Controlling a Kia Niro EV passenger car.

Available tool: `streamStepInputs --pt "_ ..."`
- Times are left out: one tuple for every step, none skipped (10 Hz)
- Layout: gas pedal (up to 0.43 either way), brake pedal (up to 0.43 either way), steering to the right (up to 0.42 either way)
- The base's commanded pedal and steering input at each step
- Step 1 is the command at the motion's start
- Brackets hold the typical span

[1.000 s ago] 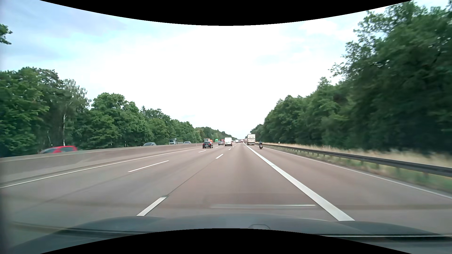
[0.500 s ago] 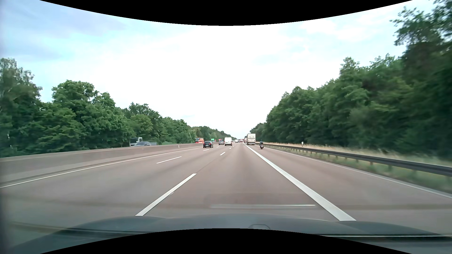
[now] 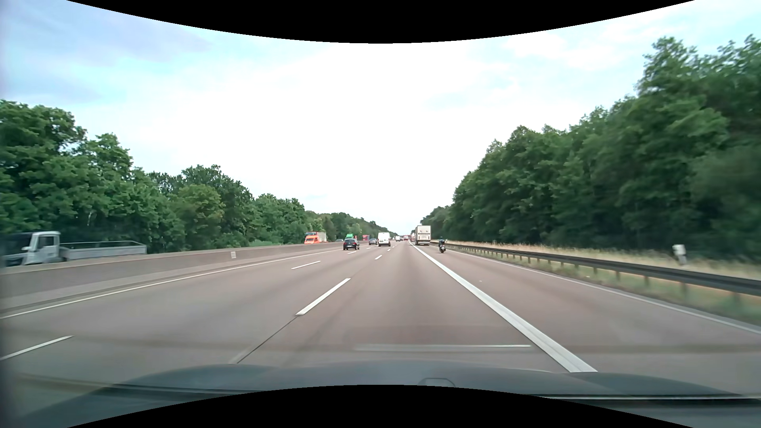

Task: Follow the waypoints while adhering to traffic rules and regulations

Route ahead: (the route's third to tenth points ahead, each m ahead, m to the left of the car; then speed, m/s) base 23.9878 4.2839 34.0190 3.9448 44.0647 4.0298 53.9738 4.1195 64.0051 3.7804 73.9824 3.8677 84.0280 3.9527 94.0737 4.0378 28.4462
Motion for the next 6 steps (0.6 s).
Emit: streamStepInputs --pt "0.13 0.0 -0.004" --pt "0.13 0.0 -0.004" --pt "0.13 0.0 -0.004" --pt "0.13 0.0 -0.004" --pt "0.13 0.0 -0.005" --pt "0.13 0.0 -0.004"
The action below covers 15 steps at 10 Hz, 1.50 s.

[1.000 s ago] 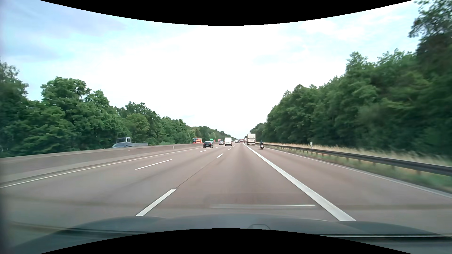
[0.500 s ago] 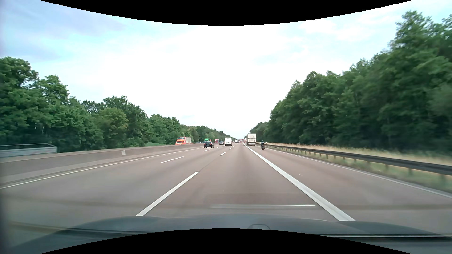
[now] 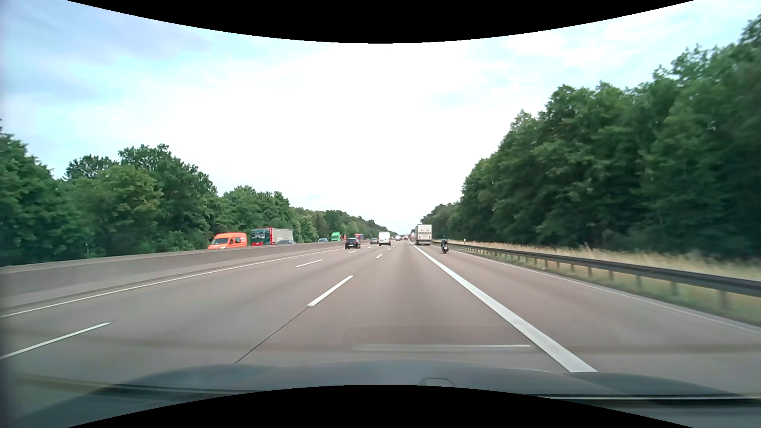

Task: Follow the waypoints while adhering to traffic rules and regulations

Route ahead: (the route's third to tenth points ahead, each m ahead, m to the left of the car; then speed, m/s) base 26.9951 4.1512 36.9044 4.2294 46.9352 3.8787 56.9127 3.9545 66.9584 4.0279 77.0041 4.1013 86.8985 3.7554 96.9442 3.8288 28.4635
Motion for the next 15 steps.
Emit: streamStepInputs --pt "0.13 0.0 -0.004" --pt "0.13 0.0 -0.004" --pt "0.13 0.0 -0.005" --pt "0.13 0.0 -0.004" --pt "0.13 0.0 -0.005" --pt "0.13 0.0 -0.005" --pt "0.13 0.0 -0.005" --pt "0.13 0.0 -0.005" --pt "0.13 0.0 -0.005" --pt "0.13 0.0 -0.005" --pt "0.13 0.0 -0.005" --pt "0.13 0.0 -0.004" --pt "0.13 0.0 -0.005" --pt "0.13 0.0 -0.005" --pt "0.13 0.0 -0.005"
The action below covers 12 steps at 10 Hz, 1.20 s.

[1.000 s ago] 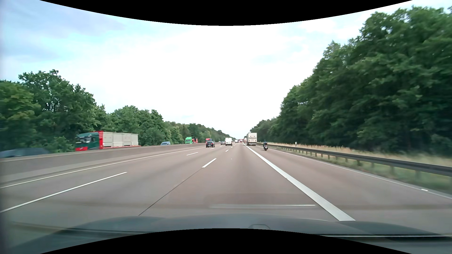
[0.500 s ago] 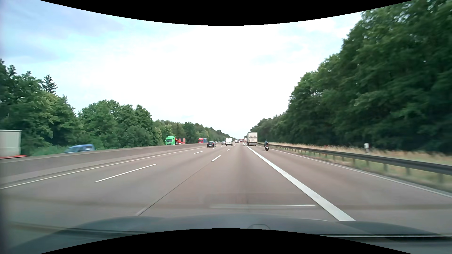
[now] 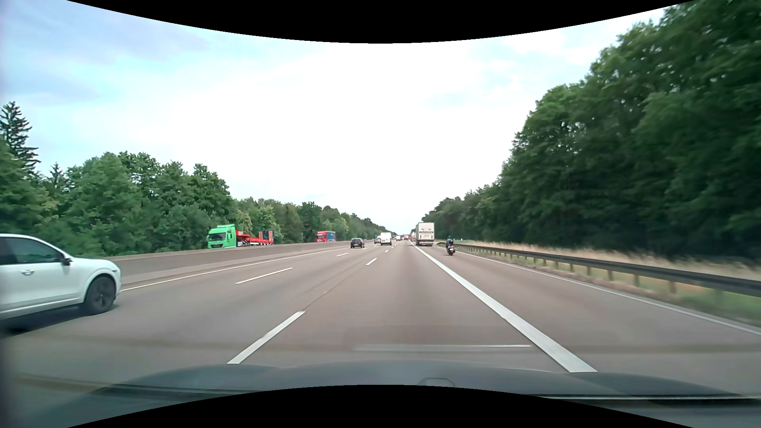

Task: Follow the waypoints while adhering to traffic rules and regulations

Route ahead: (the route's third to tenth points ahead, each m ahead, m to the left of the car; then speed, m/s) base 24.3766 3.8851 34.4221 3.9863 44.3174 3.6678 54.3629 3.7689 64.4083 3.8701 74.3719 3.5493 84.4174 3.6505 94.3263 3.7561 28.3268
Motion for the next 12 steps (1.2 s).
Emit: streamStepInputs --pt "0.13 0.0 -0.004" --pt "0.13 0.0 -0.004" --pt "0.13 0.0 -0.004" --pt "0.13 0.0 -0.004" --pt "0.13 0.0 -0.004" --pt "0.13 0.0 -0.003" --pt "0.13 0.0 -0.003" --pt "0.13 0.0 -0.003" --pt "0.13 0.0 -0.003" --pt "0.13 0.0 -0.003" --pt "0.13 0.0 -0.003" --pt "0.13 0.0 -0.004"
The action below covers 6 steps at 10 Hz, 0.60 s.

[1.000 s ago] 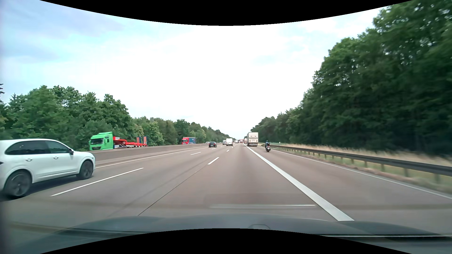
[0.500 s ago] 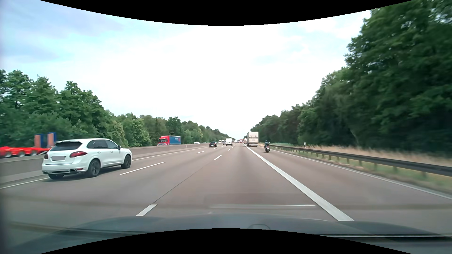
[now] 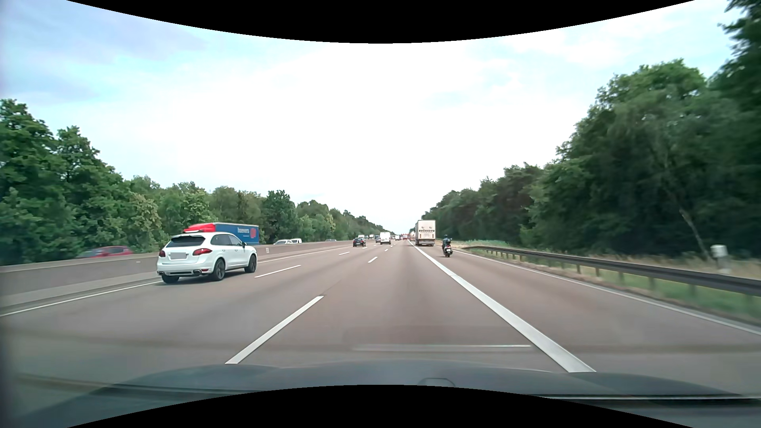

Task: Follow the waypoints while adhering to traffic rules and regulations

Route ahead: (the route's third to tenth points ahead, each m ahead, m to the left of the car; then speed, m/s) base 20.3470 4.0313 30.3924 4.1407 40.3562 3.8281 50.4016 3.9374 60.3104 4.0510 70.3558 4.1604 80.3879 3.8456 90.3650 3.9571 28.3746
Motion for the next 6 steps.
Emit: streamStepInputs --pt "0.13 0.0 -0.004" --pt "0.13 0.0 -0.004" --pt "0.13 0.0 -0.004" --pt "0.13 0.0 -0.004" --pt "0.13 0.0 -0.004" --pt "0.13 0.0 -0.004"
